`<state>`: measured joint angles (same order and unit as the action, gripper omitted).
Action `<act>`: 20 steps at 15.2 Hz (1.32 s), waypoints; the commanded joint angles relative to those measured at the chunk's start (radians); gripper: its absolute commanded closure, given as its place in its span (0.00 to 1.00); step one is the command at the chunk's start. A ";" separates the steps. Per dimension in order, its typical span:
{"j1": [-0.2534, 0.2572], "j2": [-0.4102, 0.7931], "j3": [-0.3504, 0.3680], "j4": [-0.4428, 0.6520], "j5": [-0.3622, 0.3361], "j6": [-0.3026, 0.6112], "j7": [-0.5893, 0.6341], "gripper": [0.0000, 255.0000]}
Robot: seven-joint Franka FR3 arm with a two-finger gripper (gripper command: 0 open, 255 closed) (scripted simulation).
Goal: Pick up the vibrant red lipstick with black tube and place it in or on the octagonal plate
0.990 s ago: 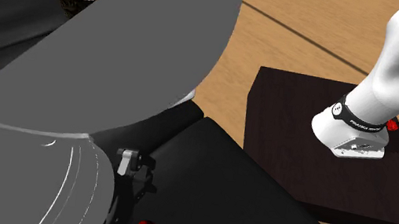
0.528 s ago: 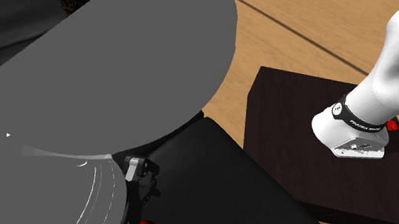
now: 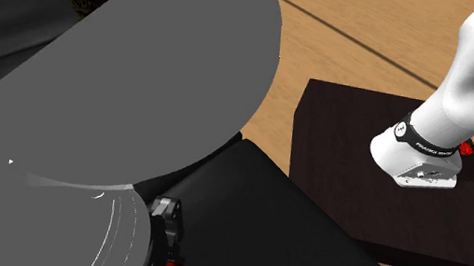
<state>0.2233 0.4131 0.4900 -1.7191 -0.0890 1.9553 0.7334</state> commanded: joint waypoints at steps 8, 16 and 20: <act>-0.002 -0.011 0.003 0.012 0.005 -0.022 -0.002 1.00; -0.005 -0.046 0.011 0.075 0.022 -0.116 -0.005 1.00; -0.006 -0.059 0.014 0.112 0.029 -0.165 -0.006 1.00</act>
<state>0.2174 0.3570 0.5037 -1.6195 -0.0618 1.8054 0.7274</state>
